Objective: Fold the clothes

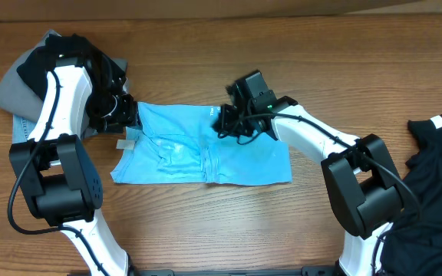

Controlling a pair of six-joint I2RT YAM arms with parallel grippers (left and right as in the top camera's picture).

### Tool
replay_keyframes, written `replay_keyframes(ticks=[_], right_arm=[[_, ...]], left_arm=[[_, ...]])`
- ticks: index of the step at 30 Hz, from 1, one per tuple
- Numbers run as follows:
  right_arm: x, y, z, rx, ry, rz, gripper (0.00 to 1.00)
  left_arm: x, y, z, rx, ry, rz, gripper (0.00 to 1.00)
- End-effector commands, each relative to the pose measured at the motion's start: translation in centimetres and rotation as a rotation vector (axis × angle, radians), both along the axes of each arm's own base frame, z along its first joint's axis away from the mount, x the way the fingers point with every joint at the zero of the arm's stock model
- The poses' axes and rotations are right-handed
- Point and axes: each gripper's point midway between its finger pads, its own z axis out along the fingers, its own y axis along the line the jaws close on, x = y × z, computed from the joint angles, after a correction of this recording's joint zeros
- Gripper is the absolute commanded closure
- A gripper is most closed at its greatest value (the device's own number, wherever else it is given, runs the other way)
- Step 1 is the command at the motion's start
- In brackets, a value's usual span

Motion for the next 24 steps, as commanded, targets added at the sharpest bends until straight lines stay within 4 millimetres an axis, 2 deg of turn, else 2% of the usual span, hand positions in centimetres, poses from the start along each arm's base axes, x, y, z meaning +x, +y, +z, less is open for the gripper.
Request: replay_keyframes(ticks=[1,4,7,10,13,17,20,24], right_arm=[[-0.9,1.5,4.0,0.135,-0.038,0.104,0.96],[0.1,-1.3,4.1,0.034,-0.054,0.024,0.96],[0.1,-4.5,3.9,-0.080,-0.045,-0.034,0.96],[-1.7,-5.8,3.5,-0.128,0.025,-0.025,0.96],[-4.5,-6.7,2.1,-0.190,0.153,-0.010,0.96],[-7.5,-6.2,0.7,-0.260,0.225,0.029,0.96],[-8.4,-5.7,-1.0,-0.330,0.237,-0.029,0.96],[-9.9,-3.5,-2.5,-0.309,0.222,-0.027,0.93]], left_arm=[[-0.4,-0.4,0.6,-0.007,-0.009,-0.021,0.44],[-0.5,-0.4,0.6,-0.008,-0.006,-0.021,0.45],[-0.4,-0.4,0.6,-0.007,-0.010,-0.021,0.44],[-0.3,-0.4,0.6,-0.007,-0.015,-0.021,0.44],[-0.2,-0.4,0.6,-0.007,-0.017,-0.021,0.44],[-0.1,-0.4,0.6,-0.006,-0.022,-0.021,0.44],[-0.1,-0.4,0.6,-0.007,-0.021,-0.021,0.44],[-0.4,-0.4,0.6,-0.008,-0.009,-0.021,0.44]])
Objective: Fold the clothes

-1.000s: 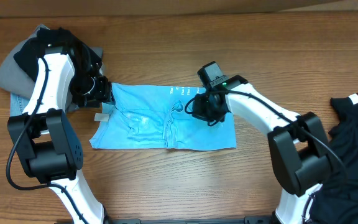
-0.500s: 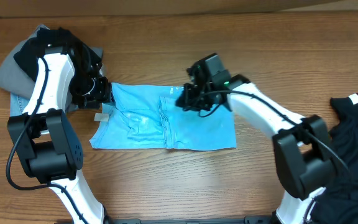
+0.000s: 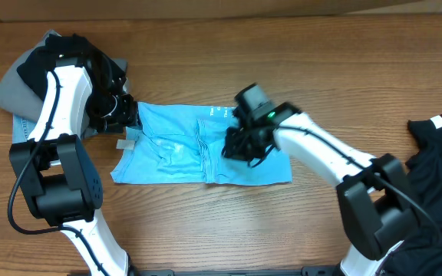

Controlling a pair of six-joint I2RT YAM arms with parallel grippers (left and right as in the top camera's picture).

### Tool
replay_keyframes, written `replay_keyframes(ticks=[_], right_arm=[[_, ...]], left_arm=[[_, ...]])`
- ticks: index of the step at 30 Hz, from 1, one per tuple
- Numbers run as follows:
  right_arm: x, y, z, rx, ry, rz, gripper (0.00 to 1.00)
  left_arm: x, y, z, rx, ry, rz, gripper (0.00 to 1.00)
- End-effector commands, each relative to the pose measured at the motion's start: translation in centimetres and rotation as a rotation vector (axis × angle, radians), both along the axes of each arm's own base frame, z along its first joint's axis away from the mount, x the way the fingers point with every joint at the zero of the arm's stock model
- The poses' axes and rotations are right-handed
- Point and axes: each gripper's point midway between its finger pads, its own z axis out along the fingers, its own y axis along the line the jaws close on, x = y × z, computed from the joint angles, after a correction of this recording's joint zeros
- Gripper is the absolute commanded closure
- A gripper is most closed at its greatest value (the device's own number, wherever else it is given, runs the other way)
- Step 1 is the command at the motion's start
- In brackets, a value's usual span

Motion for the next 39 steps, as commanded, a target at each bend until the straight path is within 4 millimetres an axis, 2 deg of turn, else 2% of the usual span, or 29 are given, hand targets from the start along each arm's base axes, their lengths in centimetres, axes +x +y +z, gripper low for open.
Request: replay_keyframes(ticks=[1,4,8,10,12,15,18,21,26,29,34,36,39], right_arm=[[-1.5,1.0,-1.0,-0.009,0.011,-0.037,0.93],[-3.1,3.6,-0.6,0.081,0.027,0.046,0.92],[-5.7,8.1,2.8,0.351,-0.030,0.341,0.95],[-5.6,8.3,3.5,0.358,-0.060,0.383,0.96],[-4.1,7.3,3.6,0.268,-0.097,0.338,0.96],[-0.2,4.8,4.4,0.093,-0.213,0.227,0.95],[2.9,2.6,5.2,0.002,-0.259,0.097,0.92],[4.3,0.8,4.6,-0.025,-0.230,-0.014,0.91],[5.1,-1.4,1.5,-0.101,-0.146,-0.150,0.91],[5.2,-0.3,-0.2,-0.062,-0.107,-0.148,0.92],[6.4,4.5,-2.1,0.098,-0.136,-0.078,0.94],[7.0,5.9,-2.2,0.154,-0.166,-0.059,0.96],[8.5,6.2,-0.7,0.190,-0.257,-0.025,0.96]], left_arm=[[-0.4,-0.4,0.6,-0.008,-0.009,-0.021,0.45],[-0.4,-0.4,0.6,-0.008,-0.009,-0.021,0.45],[-0.4,-0.4,0.6,-0.008,-0.008,-0.021,0.45],[-0.5,-0.4,0.6,-0.008,-0.006,-0.021,0.45],[-0.6,-0.4,0.6,-0.009,-0.002,-0.021,0.46],[-0.7,-0.5,0.6,-0.009,0.003,-0.022,0.46],[-0.6,-0.4,0.6,-0.009,0.001,-0.022,0.46],[-0.6,-0.4,0.6,-0.009,-0.003,-0.021,0.46],[-0.4,-0.4,0.6,-0.008,-0.008,-0.021,0.45],[-0.3,-0.4,0.6,-0.008,-0.012,-0.021,0.45],[-0.3,-0.4,0.6,-0.007,-0.015,-0.021,0.45],[-0.3,-0.4,0.6,-0.008,-0.014,-0.021,0.45],[-0.5,-0.4,0.6,-0.009,-0.005,-0.021,0.45]])
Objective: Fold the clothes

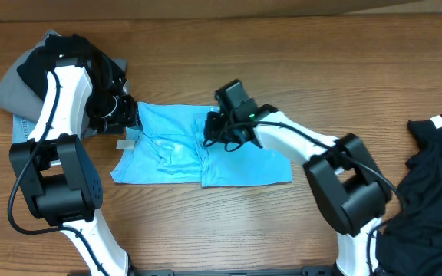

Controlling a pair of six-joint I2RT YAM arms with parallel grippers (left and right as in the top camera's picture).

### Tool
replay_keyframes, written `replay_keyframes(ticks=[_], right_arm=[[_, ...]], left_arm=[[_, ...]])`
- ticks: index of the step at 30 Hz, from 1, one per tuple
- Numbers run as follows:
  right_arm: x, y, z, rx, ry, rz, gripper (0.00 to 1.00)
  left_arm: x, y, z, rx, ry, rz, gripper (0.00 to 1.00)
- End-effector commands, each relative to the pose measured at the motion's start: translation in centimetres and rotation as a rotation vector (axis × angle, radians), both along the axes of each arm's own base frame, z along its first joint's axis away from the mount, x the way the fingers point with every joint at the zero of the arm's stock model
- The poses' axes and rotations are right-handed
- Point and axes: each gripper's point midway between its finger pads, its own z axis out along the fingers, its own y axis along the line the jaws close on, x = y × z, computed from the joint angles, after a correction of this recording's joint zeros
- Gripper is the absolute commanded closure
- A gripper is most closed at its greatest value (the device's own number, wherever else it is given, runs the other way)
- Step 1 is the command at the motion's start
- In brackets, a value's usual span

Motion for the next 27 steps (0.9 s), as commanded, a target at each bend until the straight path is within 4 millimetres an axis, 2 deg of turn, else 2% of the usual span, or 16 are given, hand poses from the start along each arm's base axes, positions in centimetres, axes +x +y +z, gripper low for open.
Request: replay_keyframes(ticks=[1,6,8,10,13,18,22,27], right_arm=[[0.9,0.4,2.2,0.047,-0.073,0.057,0.95],[2.5,-2.0,7.7,0.043,-0.190,0.084,0.91],[2.3,-3.1,9.8,0.043,-0.210,0.077,0.90],[1.6,-3.9,11.0,0.037,-0.199,0.069,0.89],[0.0,-4.5,11.0,0.020,-0.134,0.080,0.85],[-3.2,-5.0,9.1,-0.011,0.019,0.116,0.68],[-5.2,-4.9,8.3,-0.039,0.080,0.149,0.67],[-6.1,-4.9,7.7,-0.052,0.102,0.161,0.68]], left_arm=[[-0.3,-0.4,0.6,-0.008,-0.011,-0.021,0.45],[-0.6,-0.4,0.7,-0.006,0.001,-0.022,0.35],[-0.9,-0.2,0.6,0.008,0.011,-0.024,0.32],[-0.9,0.0,0.5,0.020,0.013,-0.024,0.28],[-0.9,0.5,0.4,0.047,0.012,-0.027,0.21],[-0.5,2.1,0.0,0.117,0.001,-0.023,0.13],[-0.9,2.7,-1.1,0.110,0.004,-0.003,0.01],[-0.6,0.7,-3.4,-0.034,-0.061,-0.066,0.00]])
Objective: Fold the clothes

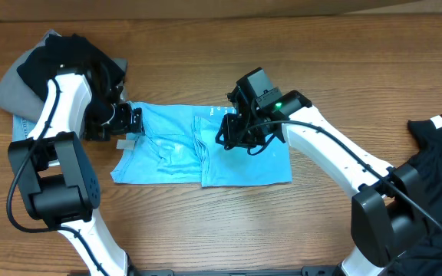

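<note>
A light blue garment (167, 157) lies spread flat in the middle of the table, with a raised crease running top to bottom near its centre. My left gripper (131, 121) sits at the garment's upper left corner, touching the cloth; its jaws are too dark to read. My right gripper (227, 138) hangs over the garment just right of the crease, fingers pointing down under the wrist and hidden by it. Small white print shows on the garment's top edge.
A heap of grey and black clothes (29, 73) lies at the far left, behind my left arm. A black garment (436, 149) with a white tag covers the right edge of the wooden table (206, 230).
My right gripper has moved a little to the right and toward the front, off the crease. My left gripper has shifted slightly left and forward at the cloth's corner.
My right gripper was at the garment's top edge near the middle, then lower on its right half, then back left at the crease, and now just right of it. The crease sits slightly further left than at first. My left gripper stayed at the upper left corner throughout.
</note>
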Controlling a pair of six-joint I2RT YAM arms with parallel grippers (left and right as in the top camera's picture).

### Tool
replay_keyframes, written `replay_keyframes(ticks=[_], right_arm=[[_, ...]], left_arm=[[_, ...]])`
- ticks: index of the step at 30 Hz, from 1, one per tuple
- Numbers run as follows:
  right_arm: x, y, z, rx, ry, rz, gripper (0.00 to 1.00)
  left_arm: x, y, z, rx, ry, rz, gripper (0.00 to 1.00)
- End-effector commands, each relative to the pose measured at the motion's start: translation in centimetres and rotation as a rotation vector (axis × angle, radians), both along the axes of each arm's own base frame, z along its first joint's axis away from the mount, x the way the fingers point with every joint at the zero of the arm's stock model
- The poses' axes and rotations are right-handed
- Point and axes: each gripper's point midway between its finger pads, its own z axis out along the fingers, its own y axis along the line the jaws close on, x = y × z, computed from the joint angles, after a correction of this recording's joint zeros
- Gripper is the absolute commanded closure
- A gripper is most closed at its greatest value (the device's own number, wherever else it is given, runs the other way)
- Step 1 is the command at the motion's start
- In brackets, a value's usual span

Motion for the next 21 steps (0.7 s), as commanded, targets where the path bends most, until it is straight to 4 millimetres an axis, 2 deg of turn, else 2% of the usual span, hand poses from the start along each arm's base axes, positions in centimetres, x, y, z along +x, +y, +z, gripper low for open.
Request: replay_keyframes(ticks=[1,6,13,15,19,21], right_arm=[[-0.5,0.3,-0.4,0.008,0.008,0.021,0.68],[-0.4,0.4,-0.3,0.012,0.001,0.021,0.68],[-0.4,0.4,-0.3,0.012,0.002,0.021,0.68],[-0.4,0.4,-0.3,0.012,0.002,0.021,0.68],[-0.4,0.4,-0.3,0.012,0.002,0.021,0.68],[-0.4,0.4,-0.3,0.012,0.001,0.021,0.68]], left_arm=[[-0.4,-1.5,-0.5,-0.105,-0.046,-0.068,0.00],[-0.8,-1.4,-2.7,-0.095,-0.060,-0.089,0.00],[-2.1,-2.8,-5.6,-0.147,-0.079,-0.118,0.01],[-2.5,-3.0,-6.0,-0.161,-0.074,-0.116,0.05],[-3.0,-3.7,-6.1,-0.200,-0.064,-0.111,0.26],[-3.6,-3.9,-6.2,-0.209,-0.046,-0.108,0.32]])
